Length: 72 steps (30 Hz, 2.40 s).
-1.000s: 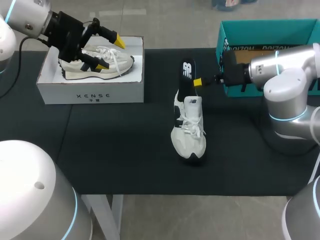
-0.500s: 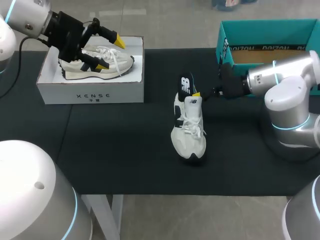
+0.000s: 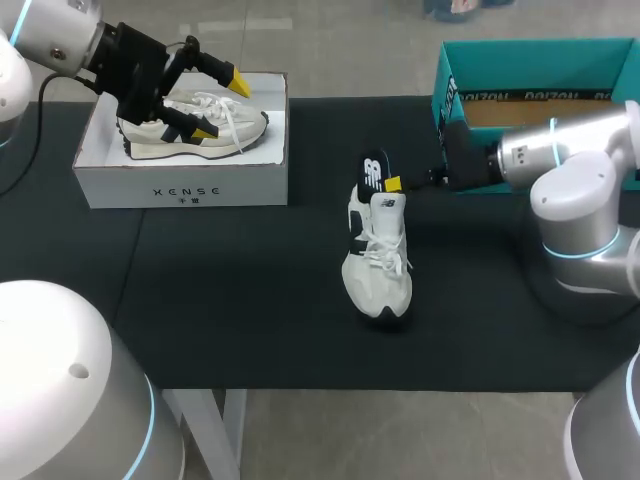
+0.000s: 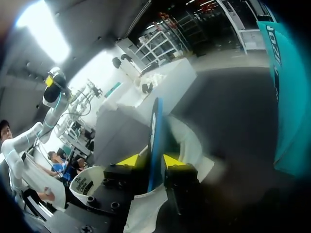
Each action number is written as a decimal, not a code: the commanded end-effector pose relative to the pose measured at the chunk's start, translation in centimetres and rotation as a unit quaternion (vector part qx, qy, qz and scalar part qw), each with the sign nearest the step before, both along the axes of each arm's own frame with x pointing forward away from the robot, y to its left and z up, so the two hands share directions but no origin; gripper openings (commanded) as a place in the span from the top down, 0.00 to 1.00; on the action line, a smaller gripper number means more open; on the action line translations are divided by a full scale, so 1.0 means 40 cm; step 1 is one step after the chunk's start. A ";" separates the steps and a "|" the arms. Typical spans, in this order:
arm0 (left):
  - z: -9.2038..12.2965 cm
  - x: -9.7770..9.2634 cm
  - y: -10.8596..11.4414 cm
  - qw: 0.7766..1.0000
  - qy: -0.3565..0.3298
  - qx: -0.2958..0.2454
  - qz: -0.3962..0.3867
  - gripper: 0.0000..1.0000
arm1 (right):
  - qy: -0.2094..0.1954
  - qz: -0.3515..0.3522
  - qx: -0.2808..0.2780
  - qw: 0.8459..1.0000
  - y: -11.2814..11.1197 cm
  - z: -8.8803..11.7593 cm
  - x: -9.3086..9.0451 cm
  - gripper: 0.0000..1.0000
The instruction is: Take the shoe out of the shoebox, open the shoe tongue, remove and reinsert the insole, then place the shoe into the shoebox
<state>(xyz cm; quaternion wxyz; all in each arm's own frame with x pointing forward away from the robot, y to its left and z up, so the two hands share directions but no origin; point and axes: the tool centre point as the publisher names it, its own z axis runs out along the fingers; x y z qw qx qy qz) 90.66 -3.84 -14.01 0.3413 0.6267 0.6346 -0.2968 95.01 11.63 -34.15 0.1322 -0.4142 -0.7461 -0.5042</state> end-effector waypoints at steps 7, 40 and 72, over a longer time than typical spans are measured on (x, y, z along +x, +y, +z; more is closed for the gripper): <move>0.001 0.002 0.000 1.000 0.000 0.002 -0.001 0.00 | -0.007 0.006 -0.004 1.000 0.012 0.023 0.056 0.72; 0.001 0.002 0.000 1.000 0.000 0.002 -0.001 0.00 | 0.056 0.022 -0.003 0.998 0.030 -0.068 -0.076 1.00; 0.001 0.002 0.000 1.000 0.000 0.002 -0.001 0.00 | 0.104 -0.049 -0.273 0.955 -0.006 0.111 -0.049 1.00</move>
